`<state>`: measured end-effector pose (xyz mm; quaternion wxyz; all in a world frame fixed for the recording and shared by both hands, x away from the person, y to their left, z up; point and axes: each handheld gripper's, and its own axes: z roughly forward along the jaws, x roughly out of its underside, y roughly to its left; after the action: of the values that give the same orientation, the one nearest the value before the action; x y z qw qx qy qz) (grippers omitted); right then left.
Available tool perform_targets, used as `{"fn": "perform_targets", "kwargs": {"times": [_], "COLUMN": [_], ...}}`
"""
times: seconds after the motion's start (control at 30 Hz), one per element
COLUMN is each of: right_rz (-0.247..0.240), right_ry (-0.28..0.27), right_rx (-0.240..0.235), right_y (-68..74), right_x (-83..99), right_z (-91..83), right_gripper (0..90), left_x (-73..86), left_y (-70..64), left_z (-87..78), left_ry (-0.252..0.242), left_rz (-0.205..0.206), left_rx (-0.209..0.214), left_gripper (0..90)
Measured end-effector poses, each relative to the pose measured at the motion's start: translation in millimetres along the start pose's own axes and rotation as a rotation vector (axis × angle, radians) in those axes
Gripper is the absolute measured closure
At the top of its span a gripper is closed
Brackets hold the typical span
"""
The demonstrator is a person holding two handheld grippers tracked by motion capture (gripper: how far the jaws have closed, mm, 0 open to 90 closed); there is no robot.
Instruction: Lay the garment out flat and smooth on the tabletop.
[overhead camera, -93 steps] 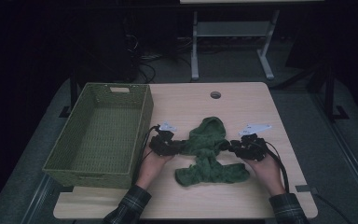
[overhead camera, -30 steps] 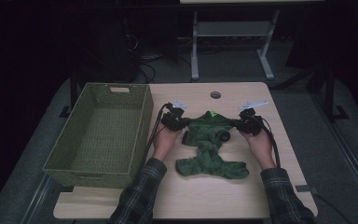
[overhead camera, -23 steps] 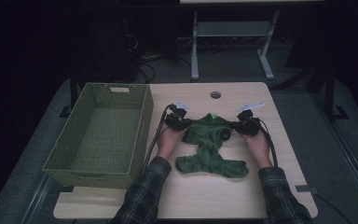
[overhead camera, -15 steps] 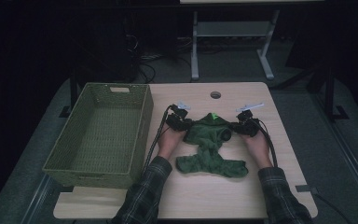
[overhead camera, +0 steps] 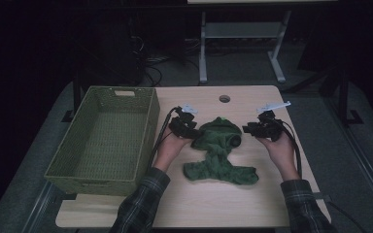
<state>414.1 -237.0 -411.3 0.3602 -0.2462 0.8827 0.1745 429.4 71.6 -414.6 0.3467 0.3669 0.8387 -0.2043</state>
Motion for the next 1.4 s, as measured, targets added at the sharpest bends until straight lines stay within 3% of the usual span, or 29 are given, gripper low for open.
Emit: {"fn": "perform_targets", "kwargs": {"times": [0.17, 0.23, 0.47, 0.6, 0.73, 0.93, 1.1, 1.4], "right_rz": [-0.029, -0.041, -0.070, -0.104, -0.102, -0.140, -0.211, -0.234], "right_ry": [-0.003, -0.027, -0.028, -0.052, -0.041, -0.010, -0.029, 0.021], "right_rx": [-0.016, -0.020, -0.064, -0.048, -0.101, -0.157, -0.131, -0.262], "right_y": [12.6, 18.7, 36.0, 47.3, 54.2, 72.7, 97.2, 130.1], "right_x": [6.3, 8.7, 14.1, 18.4, 18.7, 17.1, 18.4, 16.3], "right_z": [-7.9, -11.9, -17.7, -18.7, -18.4, -17.1, -16.3, -4.6], "right_gripper": [66.6, 66.6, 66.6, 66.6, 67.1, 69.0, 73.6, 69.7], "left_x": [9.2, 14.5, 39.1, 55.0, 69.4, 89.0, 109.0, 140.1], "left_y": [-11.2, -16.0, -40.0, -49.7, -58.8, -73.5, -84.0, -96.3], "left_z": [-17.1, -23.2, -37.8, -42.0, -47.7, -57.5, -62.0, -63.3], "left_ry": [-0.005, -0.011, -0.010, -0.010, -0.011, -0.015, -0.020, 0.038], "left_rz": [0.012, 0.019, 0.066, 0.069, 0.067, 0.090, 0.093, 0.114], "left_rx": [0.000, -0.004, 0.002, 0.008, 0.023, 0.029, 0.036, 0.031], "left_gripper": [41.2, 39.0, 29.4, 24.0, 20.8, 17.0, 16.1, 14.6]}}
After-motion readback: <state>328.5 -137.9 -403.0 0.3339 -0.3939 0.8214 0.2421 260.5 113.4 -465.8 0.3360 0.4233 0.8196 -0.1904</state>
